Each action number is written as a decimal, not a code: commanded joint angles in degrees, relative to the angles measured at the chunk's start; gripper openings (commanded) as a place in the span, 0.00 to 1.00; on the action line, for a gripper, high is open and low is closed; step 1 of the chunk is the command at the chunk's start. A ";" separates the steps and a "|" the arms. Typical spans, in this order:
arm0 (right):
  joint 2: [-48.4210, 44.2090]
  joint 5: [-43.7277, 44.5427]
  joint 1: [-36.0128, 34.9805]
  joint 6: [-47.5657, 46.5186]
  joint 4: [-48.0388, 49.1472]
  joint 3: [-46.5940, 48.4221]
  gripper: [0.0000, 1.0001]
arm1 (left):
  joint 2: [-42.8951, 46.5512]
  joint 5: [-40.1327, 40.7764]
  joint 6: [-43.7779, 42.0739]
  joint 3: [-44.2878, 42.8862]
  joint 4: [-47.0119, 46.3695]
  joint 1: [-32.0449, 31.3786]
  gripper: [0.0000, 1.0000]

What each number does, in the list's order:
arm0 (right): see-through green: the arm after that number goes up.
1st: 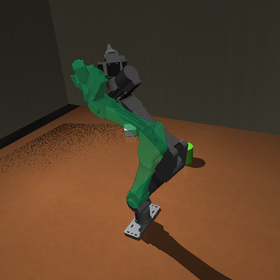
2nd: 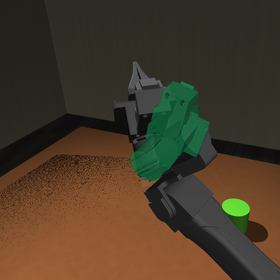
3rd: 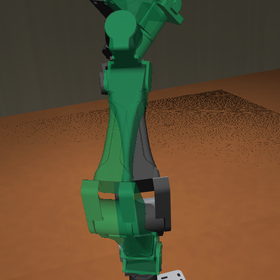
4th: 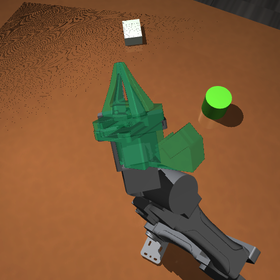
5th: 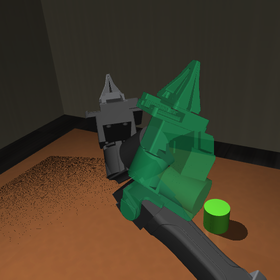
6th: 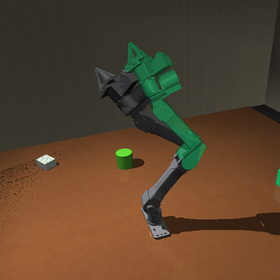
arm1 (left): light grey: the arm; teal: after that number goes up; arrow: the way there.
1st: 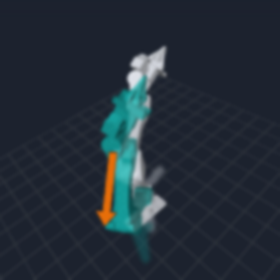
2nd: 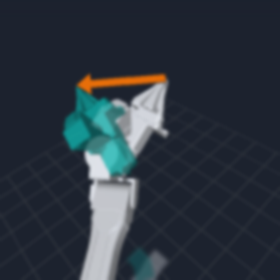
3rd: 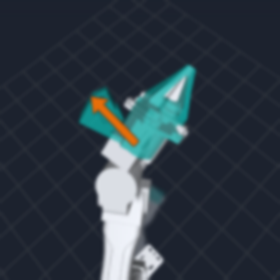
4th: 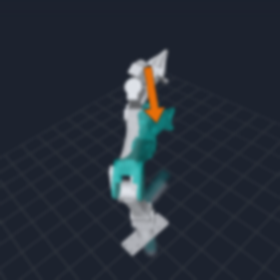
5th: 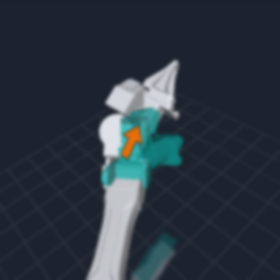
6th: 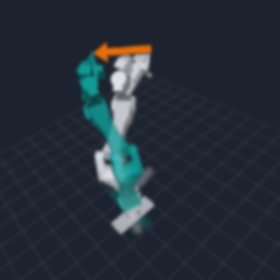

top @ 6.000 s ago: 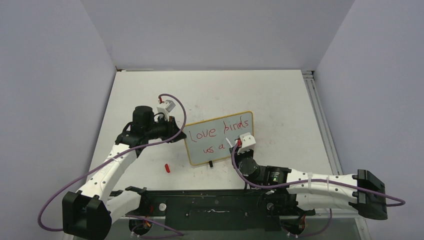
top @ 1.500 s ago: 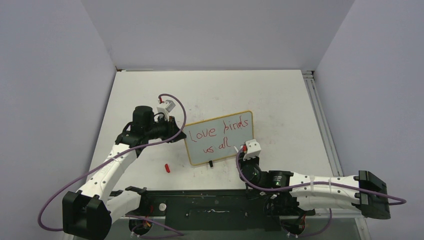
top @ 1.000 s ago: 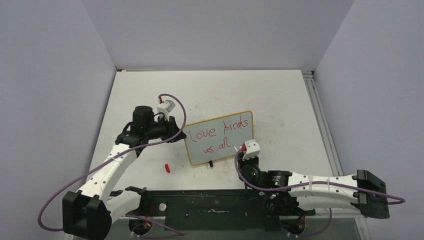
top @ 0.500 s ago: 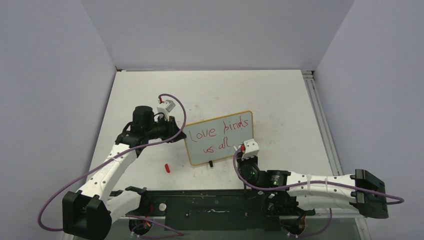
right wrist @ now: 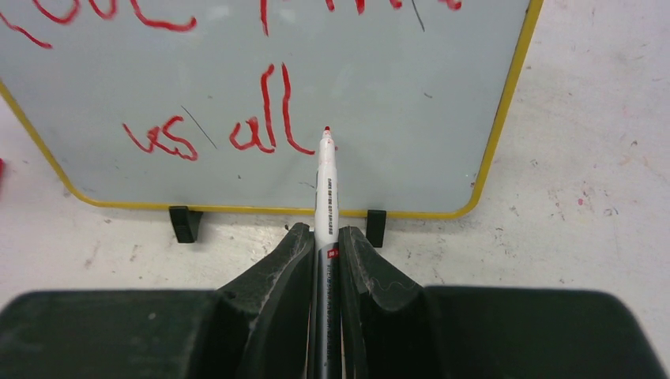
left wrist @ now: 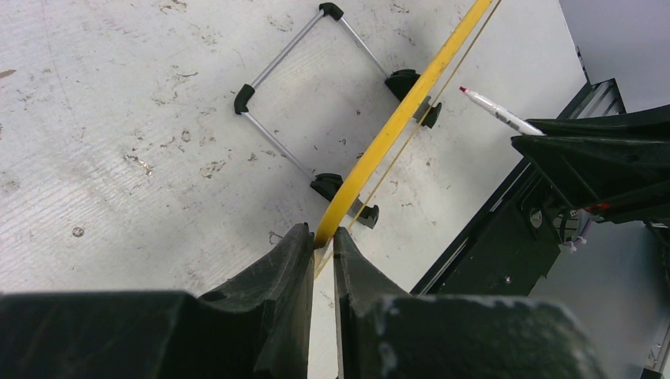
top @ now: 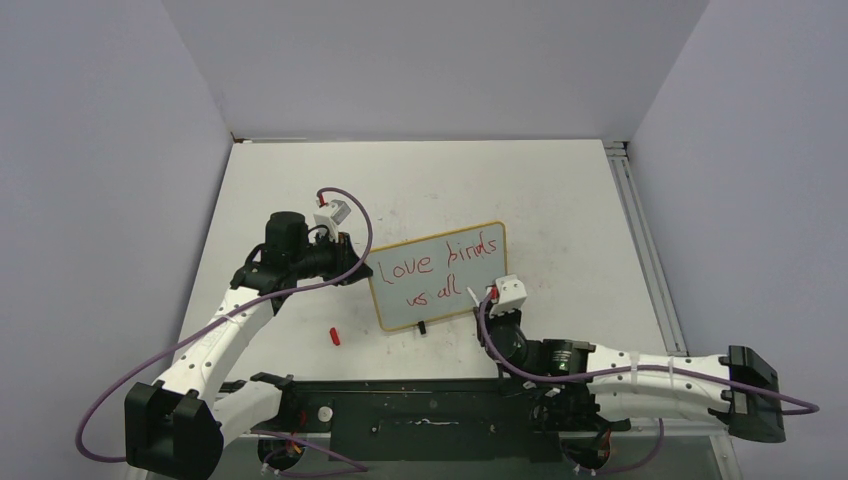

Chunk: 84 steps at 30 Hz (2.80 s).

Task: Write a sentence on the whiteboard
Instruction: Write a sentence on the whiteboard, then close the whiteboard marker at the center of the board.

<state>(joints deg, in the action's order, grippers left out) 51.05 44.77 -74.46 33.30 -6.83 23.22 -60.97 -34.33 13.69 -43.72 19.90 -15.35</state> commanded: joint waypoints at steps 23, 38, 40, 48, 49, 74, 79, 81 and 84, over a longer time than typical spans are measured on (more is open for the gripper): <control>-14.37 -2.22 1.41 -14.31 -4.06 12.43 0.05 | 16.93 28.09 20.75 0.48 20.54 -0.16 0.64; -29.07 -2.78 1.50 -17.36 -2.22 7.33 0.06 | 7.97 37.93 34.01 7.53 23.43 -6.00 0.46; -28.10 -3.57 1.34 -17.55 -2.19 7.49 0.05 | 5.04 38.76 34.30 7.73 22.70 -6.88 0.45; -25.21 -6.69 1.36 -18.18 -1.50 8.24 0.05 | -1.24 43.46 36.87 9.18 22.68 -8.89 0.41; -25.37 -6.90 1.36 -18.18 -1.40 8.17 0.05 | -1.67 43.54 37.13 9.52 22.25 -8.90 0.39; -29.16 -6.46 1.07 -17.97 -1.38 7.38 0.05 | -10.67 43.99 36.63 9.82 18.62 -9.69 0.27; -29.30 -6.21 0.98 -17.89 -1.49 7.31 0.05 | -11.86 43.95 36.57 9.80 18.40 -9.93 0.24; -29.32 -6.17 0.94 -17.90 -1.54 7.32 0.05 | -12.11 43.99 36.58 9.73 18.18 -10.04 0.20; -29.41 -6.16 0.85 -17.96 -1.53 7.47 0.05 | -12.58 43.99 36.58 9.65 17.89 -10.05 0.14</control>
<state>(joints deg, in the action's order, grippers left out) 22.26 38.22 -73.45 15.97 -9.93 30.83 -71.59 9.04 50.15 -34.20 40.99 -25.02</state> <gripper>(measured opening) 0.151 0.178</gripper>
